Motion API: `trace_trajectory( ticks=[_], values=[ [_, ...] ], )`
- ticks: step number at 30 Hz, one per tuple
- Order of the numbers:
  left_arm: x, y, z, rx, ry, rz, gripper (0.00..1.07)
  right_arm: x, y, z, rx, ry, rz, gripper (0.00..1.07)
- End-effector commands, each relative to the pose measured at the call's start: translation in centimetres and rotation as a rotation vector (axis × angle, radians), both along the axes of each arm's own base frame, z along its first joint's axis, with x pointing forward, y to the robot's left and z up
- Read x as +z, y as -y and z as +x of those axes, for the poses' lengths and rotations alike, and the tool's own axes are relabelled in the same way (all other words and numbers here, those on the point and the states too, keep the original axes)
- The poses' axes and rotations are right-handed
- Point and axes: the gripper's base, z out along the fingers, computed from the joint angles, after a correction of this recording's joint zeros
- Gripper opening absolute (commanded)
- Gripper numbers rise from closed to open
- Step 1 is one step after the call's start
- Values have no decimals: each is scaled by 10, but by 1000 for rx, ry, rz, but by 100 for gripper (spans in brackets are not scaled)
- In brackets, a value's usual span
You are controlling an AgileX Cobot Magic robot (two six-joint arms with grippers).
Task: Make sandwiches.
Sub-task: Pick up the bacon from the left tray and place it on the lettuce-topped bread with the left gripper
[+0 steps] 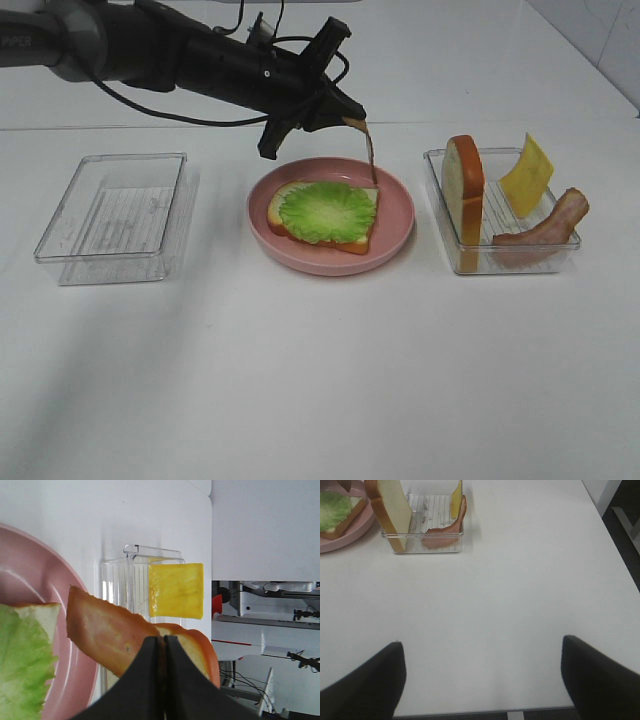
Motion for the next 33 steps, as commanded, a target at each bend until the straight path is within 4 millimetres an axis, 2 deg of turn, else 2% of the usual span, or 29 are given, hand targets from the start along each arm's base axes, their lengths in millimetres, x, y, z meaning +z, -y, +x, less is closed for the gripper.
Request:
trace_trajectory(
  ticks=[1, 8, 19, 26, 33],
  values=[
    [-10, 6, 1, 6, -25, -51, 0, 0, 0, 1, 0, -1, -7, 83],
    [-26, 7, -1, -27, -66, -42, 0, 0, 0, 1, 0, -1, -7, 83],
    [-37, -2, -5, -57, -98, 131, 0, 0, 0, 1, 0, -1, -7, 83],
    [-34, -9, -5, -48, -81, 249, 0, 0, 0, 1, 0, -1, -7, 83],
    [-17, -23, -3, -21, -30, 435, 0, 0, 0, 1, 0, -1, -7, 83]
  ],
)
